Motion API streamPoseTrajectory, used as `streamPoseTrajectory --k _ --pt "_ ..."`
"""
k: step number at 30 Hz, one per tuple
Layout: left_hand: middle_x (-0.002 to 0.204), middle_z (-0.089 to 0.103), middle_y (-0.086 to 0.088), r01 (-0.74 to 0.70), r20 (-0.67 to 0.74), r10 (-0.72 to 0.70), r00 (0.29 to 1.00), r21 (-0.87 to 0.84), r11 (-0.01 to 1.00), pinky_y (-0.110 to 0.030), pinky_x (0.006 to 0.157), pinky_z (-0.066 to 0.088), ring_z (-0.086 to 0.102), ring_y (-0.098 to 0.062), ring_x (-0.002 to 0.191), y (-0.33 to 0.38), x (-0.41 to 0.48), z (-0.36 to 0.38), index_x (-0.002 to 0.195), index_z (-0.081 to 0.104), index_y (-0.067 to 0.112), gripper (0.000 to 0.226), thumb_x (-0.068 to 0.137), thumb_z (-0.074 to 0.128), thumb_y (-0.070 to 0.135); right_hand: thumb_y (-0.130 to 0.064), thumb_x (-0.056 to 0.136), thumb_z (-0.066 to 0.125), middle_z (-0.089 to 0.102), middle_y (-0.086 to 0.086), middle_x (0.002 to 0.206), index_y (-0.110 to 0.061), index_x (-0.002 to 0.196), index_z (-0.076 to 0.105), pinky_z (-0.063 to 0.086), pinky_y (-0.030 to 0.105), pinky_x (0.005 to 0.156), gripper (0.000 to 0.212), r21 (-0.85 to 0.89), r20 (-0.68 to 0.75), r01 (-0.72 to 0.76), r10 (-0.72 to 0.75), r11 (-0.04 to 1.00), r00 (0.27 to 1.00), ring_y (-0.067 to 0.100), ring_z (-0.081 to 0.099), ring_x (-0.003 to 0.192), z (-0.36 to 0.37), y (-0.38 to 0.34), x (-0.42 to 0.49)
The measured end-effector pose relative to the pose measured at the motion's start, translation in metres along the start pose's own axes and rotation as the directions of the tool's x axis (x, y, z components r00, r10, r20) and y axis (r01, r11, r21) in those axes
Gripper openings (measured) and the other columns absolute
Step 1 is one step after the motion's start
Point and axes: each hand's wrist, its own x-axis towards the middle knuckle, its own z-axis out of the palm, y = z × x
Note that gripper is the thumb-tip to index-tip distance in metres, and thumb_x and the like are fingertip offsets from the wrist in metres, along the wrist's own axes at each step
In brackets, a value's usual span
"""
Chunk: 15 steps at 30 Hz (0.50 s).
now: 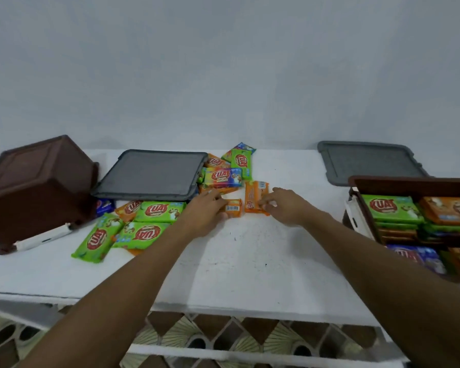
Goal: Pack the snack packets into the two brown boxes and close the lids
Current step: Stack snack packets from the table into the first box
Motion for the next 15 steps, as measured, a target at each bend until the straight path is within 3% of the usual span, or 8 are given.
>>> streamPoseTrajectory --k 4,6,9,11,13,15 --pt "0.102 0.063 -0.009 0.033 0.036 -0.025 0.999 -0.255 0.966 -0.04 0.077 0.048 0.057 -0.024 0.09 0.004 -0.002 -0.012 0.102 0.064 0.009 0.042 0.104 0.033 0.037 -0.047 0.091 0.056 0.068 0.002 0.086 -0.018 0.079 0.066 0.052 0.032 0.069 0.034 0.157 -0.119 -0.142 0.161 0.977 0.98 0.017 0.063 0.077 0.015 -0.01 -0.009" --pt "0.094 0.064 -0.011 0.094 0.057 -0.079 0.995 -0.351 0.932 -0.038 0.073 0.046 0.057 -0.026 0.085 0.008 -0.003 -0.016 0.095 0.061 0.005 0.043 0.105 0.031 0.034 -0.056 0.085 0.061 0.065 -0.001 0.075 -0.019 0.071 0.06 0.049 0.03 0.062 0.039 0.166 -0.175 -0.231 0.26 0.959 0.95 0.016 0.063 0.068 0.023 -0.019 -0.011" --pt "0.095 0.065 -0.014 0.203 0.119 -0.165 0.979 -0.478 0.855 -0.042 0.074 0.051 0.063 -0.027 0.088 0.003 -0.004 -0.015 0.096 0.06 0.004 0.044 0.104 0.032 0.037 -0.064 0.078 0.064 0.068 0.0 0.087 -0.02 0.084 0.058 0.055 0.039 0.077 0.045 0.035 -0.282 -0.328 0.324 0.944 0.903 0.019 0.066 0.08 0.032 -0.031 -0.01" --pt "0.089 0.065 -0.015 0.261 0.16 -0.207 0.965 -0.546 0.796 -0.041 0.069 0.051 0.065 -0.028 0.082 -0.003 -0.004 -0.013 0.088 0.057 0.007 0.041 0.103 0.035 0.038 -0.059 0.075 0.07 0.066 -0.001 0.096 -0.021 0.097 0.051 0.055 0.044 0.083 0.048 0.12 -0.294 -0.342 0.363 0.932 0.884 0.02 0.066 0.088 0.032 -0.037 -0.009" --pt "0.073 0.057 -0.009 0.3 0.184 -0.238 0.954 -0.597 0.744 -0.036 0.06 0.043 0.057 -0.023 0.065 -0.005 -0.005 -0.013 0.076 0.051 0.016 0.038 0.103 0.038 0.038 -0.05 0.073 0.078 0.059 0.0 0.103 -0.019 0.113 0.043 0.056 0.043 0.084 0.061 0.279 -0.206 -0.369 0.431 0.887 0.879 0.022 0.065 0.095 0.027 -0.039 -0.006" --pt "0.069 0.05 -0.002 0.32 0.2 -0.249 0.947 -0.623 0.714 -0.031 0.057 0.037 0.048 -0.016 0.061 -0.004 -0.006 -0.014 0.073 0.05 0.02 0.036 0.101 0.041 0.039 -0.038 0.072 0.082 0.055 0.004 0.11 -0.014 0.125 0.038 0.055 0.037 0.083 0.073 0.392 -0.077 -0.418 0.482 0.819 0.873 0.024 0.063 0.101 0.02 -0.041 -0.005"
